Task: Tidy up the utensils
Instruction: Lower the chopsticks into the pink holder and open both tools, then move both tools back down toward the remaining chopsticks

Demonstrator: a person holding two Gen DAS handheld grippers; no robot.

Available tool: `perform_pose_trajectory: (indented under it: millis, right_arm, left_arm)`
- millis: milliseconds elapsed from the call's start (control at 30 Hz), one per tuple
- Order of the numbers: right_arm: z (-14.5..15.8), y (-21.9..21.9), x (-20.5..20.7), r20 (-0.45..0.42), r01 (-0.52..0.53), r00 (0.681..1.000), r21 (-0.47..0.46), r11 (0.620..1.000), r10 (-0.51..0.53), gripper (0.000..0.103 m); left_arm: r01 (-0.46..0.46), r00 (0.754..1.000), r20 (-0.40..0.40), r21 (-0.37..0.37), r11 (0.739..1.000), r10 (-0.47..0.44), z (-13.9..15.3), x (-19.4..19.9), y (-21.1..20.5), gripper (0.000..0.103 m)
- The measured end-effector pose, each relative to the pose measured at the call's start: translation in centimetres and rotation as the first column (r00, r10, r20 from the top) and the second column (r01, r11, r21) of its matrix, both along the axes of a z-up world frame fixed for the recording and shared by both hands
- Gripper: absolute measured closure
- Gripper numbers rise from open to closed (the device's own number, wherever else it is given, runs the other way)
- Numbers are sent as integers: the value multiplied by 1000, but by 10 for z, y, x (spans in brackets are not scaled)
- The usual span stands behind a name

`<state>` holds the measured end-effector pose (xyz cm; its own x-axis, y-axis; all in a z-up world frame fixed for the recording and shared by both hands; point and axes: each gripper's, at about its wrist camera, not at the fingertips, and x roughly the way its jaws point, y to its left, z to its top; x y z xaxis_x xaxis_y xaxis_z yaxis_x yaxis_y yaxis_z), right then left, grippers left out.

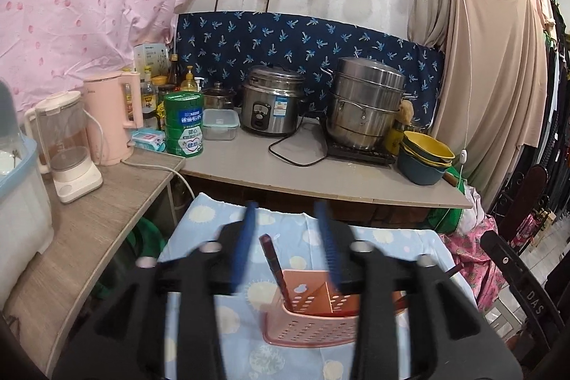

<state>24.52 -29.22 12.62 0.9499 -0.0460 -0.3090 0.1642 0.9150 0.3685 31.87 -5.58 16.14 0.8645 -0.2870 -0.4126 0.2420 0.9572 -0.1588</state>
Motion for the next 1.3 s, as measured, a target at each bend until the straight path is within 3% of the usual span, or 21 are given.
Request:
perform_pose_trajectory:
  millis: [100, 300, 533, 1000, 1300]
  right_arm:
    - [2, 3, -9, -9, -13, 1000, 2, 1000, 13, 59]
    - [-3, 15, -40, -44, -41, 998, 3, 999, 41, 59]
    - [-32, 30, -87, -122, -72, 990, 38, 997, 76, 59]
    - [-99, 68, -175, -287, -116, 949, 71, 991, 132, 59]
    - [-142, 85, -207, -390, -113, 912, 56, 992, 125, 59]
  left_arm:
    - [7, 1000, -4, 1, 1000, -7, 1, -12, 4, 43]
    - [36, 999, -37, 34, 999, -35, -5, -46, 7, 41]
    - [68, 992, -110, 79, 995, -59, -29, -91, 9, 41]
    - [140, 936, -340, 130, 982, -89, -117, -178, 20, 41]
    - [155, 909, -410, 165, 974, -75, -161, -209, 22, 41]
